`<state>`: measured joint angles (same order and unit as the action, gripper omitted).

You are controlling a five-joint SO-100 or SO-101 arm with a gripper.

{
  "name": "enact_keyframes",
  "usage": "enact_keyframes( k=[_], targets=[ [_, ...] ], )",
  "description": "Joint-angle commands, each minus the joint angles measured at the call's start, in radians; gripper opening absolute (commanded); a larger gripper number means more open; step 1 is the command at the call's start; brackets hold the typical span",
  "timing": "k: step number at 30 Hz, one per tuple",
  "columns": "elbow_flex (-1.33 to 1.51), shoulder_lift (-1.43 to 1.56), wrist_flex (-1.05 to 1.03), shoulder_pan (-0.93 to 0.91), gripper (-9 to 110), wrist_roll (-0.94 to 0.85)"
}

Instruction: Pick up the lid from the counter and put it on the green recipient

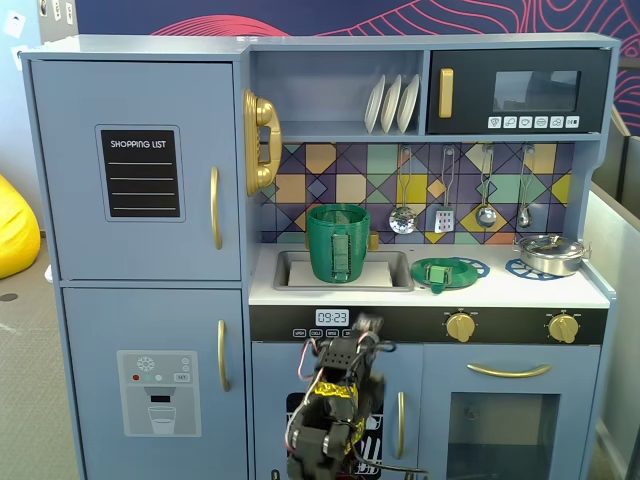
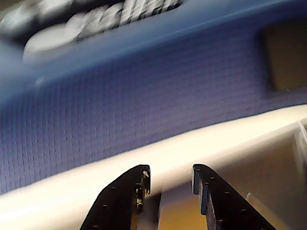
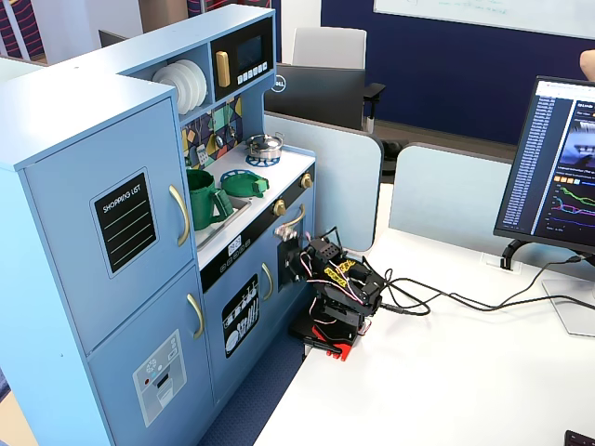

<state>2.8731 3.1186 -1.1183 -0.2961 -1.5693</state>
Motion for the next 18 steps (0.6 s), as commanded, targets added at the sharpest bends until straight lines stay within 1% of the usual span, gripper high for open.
enact_keyframes(
  k=[1, 4, 5, 7, 9, 12, 18],
  targets=[
    [-0.216, -0.106, 0.296, -0.146, 0, -0.067],
    [-0.267, -0.181, 0.592, -0.229, 6, -0.089],
    [-0.268, -0.204, 0.695, -0.25, 10, -0.091],
    [-0.275, -0.253, 0.836, -0.29, 17, -0.089],
    [-0.293, -0.295, 0.9, -0.319, 23, -0.083],
    [-0.313, -0.336, 0.956, -0.333, 29, -0.057],
    [-0.368, -0.463, 1.063, -0.319, 30, -0.043]
  ],
)
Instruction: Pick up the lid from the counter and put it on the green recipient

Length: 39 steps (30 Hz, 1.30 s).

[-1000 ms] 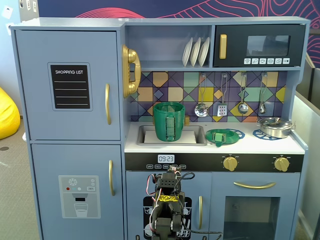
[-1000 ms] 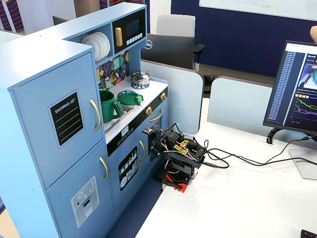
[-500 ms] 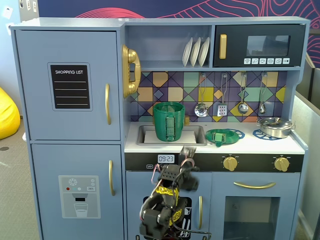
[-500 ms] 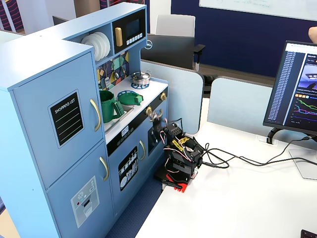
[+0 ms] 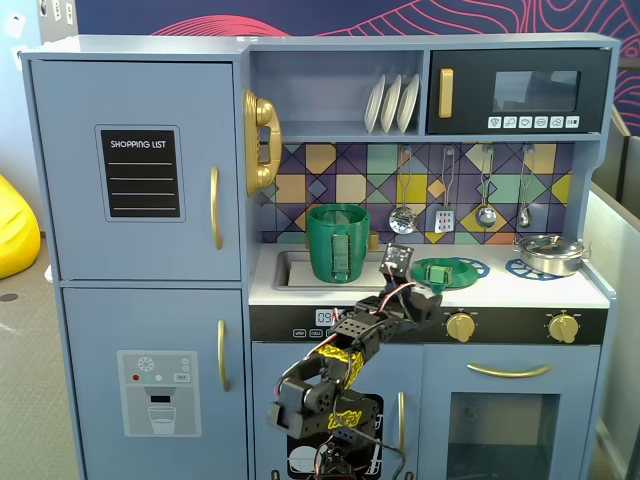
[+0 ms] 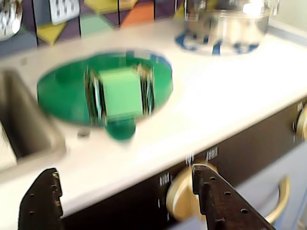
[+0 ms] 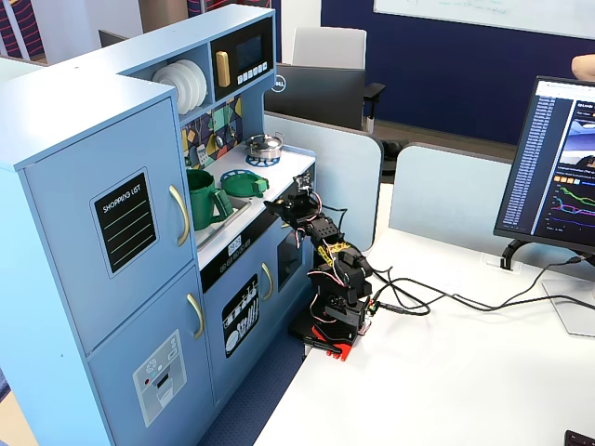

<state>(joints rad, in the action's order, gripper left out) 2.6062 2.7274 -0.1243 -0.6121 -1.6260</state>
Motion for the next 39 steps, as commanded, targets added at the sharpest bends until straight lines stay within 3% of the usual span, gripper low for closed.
enact_keyframes(
  k=[1, 28, 30, 33, 39],
  targets=[
    [-0.115, -0.095, 0.08, 0.0, 30, 0.014],
    [-0.574, -0.732, 0.273, 0.054, 30, -0.002],
    [-0.598, -0.762, 0.282, 0.064, 27, 0.0],
    [-0.589, -0.77, 0.319, 0.087, 0, -0.02],
    [-0.603, -0.756, 0.342, 0.101, 0, 0.009]
  ],
)
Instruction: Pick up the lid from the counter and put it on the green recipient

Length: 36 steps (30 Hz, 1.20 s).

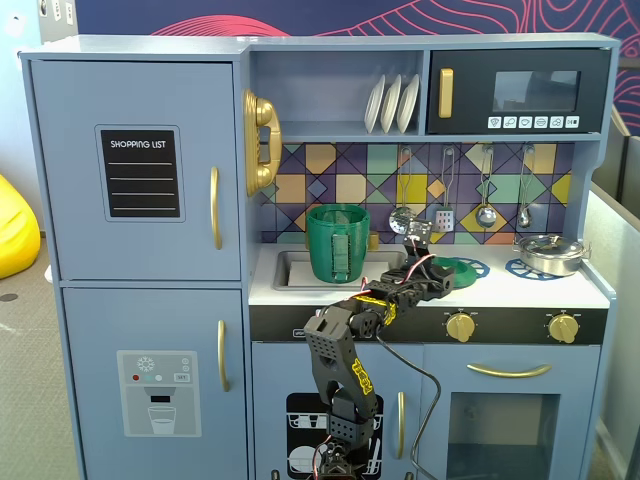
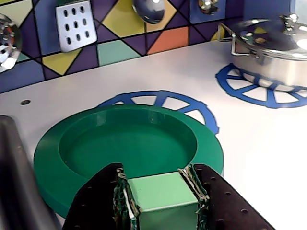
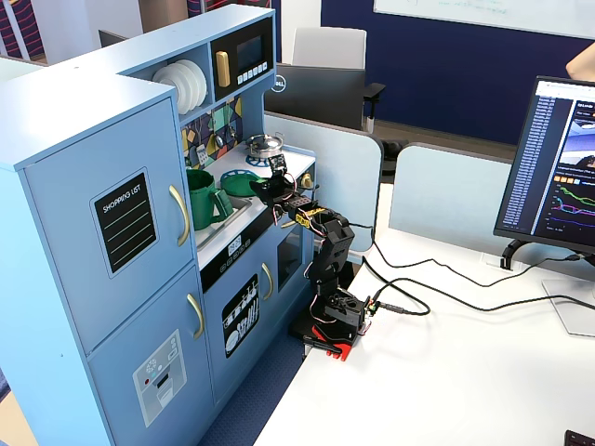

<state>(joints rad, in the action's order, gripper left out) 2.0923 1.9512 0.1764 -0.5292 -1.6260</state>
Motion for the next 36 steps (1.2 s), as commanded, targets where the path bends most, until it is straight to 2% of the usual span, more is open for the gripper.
enact_keyframes(
  k=[1, 12, 23, 36],
  targets=[
    [-0.106, 0.021, 0.035, 0.018, 0, 0.008],
    [-0.548, 0.069, -0.342, 0.077, 0, 0.028],
    [-0.815, 0.124, -0.699, 0.288, 0, 0.014],
    [-0.83, 0.1, -0.723, 0.454, 0, -0.031]
  ],
)
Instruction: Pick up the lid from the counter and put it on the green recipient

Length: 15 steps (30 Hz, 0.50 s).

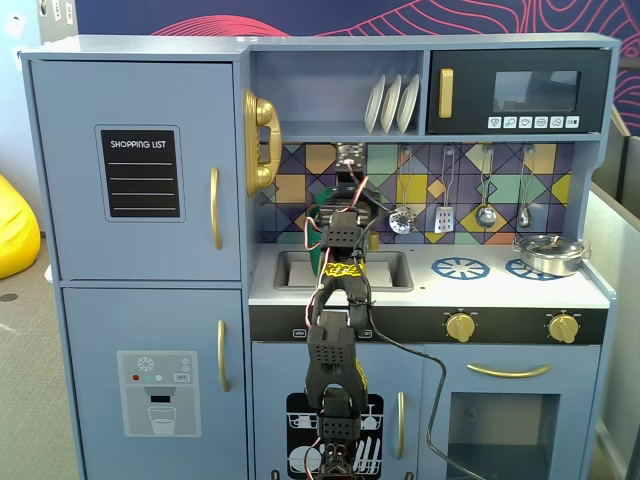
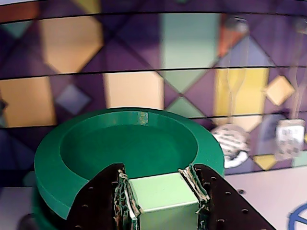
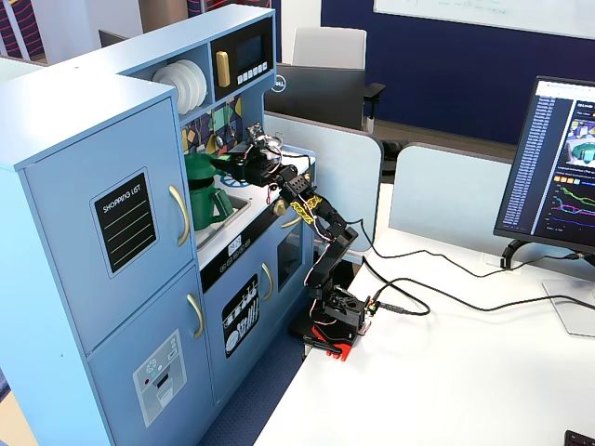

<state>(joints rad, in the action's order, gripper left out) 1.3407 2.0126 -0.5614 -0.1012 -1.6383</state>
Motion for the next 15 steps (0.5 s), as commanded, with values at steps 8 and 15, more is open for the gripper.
enact_keyframes(
  k=[8, 15],
  targets=[
    [-0.049, 0.035, 0.025, 0.049, 0, -0.037],
    [0.018, 0.032, 0.074, 0.055, 0, -0.049]
  ],
)
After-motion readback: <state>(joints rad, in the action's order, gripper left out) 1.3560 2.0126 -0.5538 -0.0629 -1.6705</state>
